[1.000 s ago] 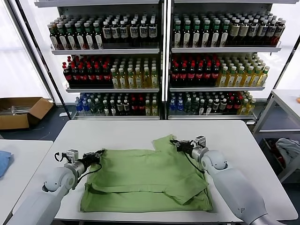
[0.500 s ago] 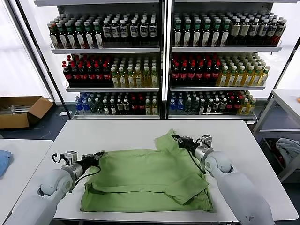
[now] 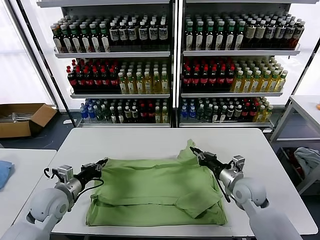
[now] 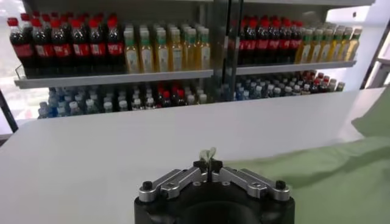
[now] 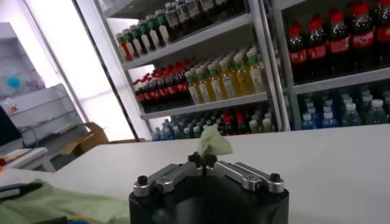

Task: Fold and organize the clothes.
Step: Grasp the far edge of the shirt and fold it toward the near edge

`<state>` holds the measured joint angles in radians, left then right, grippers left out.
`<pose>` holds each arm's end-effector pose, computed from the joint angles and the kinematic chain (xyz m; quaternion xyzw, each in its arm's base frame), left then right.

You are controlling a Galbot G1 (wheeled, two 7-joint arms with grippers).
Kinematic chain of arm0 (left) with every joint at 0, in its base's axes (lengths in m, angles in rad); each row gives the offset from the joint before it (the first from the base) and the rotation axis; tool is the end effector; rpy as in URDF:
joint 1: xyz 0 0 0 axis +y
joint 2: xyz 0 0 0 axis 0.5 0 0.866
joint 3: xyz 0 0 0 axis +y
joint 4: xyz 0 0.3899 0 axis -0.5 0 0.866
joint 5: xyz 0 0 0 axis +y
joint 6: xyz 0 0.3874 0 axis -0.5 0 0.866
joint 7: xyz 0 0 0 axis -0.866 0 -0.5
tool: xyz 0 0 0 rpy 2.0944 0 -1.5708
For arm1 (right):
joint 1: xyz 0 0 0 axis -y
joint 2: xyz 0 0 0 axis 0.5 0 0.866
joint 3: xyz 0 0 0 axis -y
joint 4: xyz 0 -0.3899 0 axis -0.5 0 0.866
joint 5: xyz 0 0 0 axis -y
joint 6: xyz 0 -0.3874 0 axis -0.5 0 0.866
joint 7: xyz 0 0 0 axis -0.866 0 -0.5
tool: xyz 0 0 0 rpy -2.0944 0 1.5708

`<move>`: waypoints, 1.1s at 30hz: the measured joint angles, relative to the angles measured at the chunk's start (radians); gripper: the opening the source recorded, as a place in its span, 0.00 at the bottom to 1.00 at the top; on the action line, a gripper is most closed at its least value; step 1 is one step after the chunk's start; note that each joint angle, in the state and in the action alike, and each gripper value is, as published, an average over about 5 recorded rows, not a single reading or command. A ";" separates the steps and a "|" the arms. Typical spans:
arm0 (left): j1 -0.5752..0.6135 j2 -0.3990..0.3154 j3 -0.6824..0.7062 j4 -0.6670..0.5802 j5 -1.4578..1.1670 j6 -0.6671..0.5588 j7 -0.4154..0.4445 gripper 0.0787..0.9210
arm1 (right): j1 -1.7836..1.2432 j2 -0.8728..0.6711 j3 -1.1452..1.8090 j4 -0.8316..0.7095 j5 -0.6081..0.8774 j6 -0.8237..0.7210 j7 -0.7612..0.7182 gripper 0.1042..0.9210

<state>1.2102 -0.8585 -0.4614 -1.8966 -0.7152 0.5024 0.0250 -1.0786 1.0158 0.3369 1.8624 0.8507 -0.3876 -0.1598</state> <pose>0.3264 0.1565 -0.2727 -0.1406 -0.9640 -0.0126 0.2255 0.3558 -0.0882 -0.2843 0.2655 -0.9435 -0.1387 0.1419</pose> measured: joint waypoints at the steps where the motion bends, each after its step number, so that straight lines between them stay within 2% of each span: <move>1: 0.016 0.000 -0.010 -0.014 0.000 -0.001 -0.003 0.02 | -0.023 -0.002 0.014 0.023 0.002 -0.001 0.003 0.00; 8: 0.161 -0.017 -0.089 -0.121 0.010 -0.006 -0.011 0.02 | -0.220 0.000 0.118 0.162 -0.026 0.001 0.002 0.00; 18: 0.376 -0.059 -0.140 -0.218 0.064 -0.019 -0.008 0.03 | -0.486 0.028 0.213 0.241 -0.182 0.037 -0.022 0.00; 21: 0.430 -0.070 -0.149 -0.233 0.094 -0.014 -0.008 0.10 | -0.538 0.035 0.238 0.251 -0.228 0.044 -0.019 0.05; 33: 0.580 -0.074 -0.265 -0.284 0.151 -0.008 -0.017 0.51 | -0.579 0.039 0.460 0.189 -0.306 0.116 -0.010 0.46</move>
<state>1.7904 -0.9327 -0.7265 -2.1809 -0.5642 0.4943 0.0079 -1.6576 1.0553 0.7965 2.0517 0.5448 -0.2720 -0.1700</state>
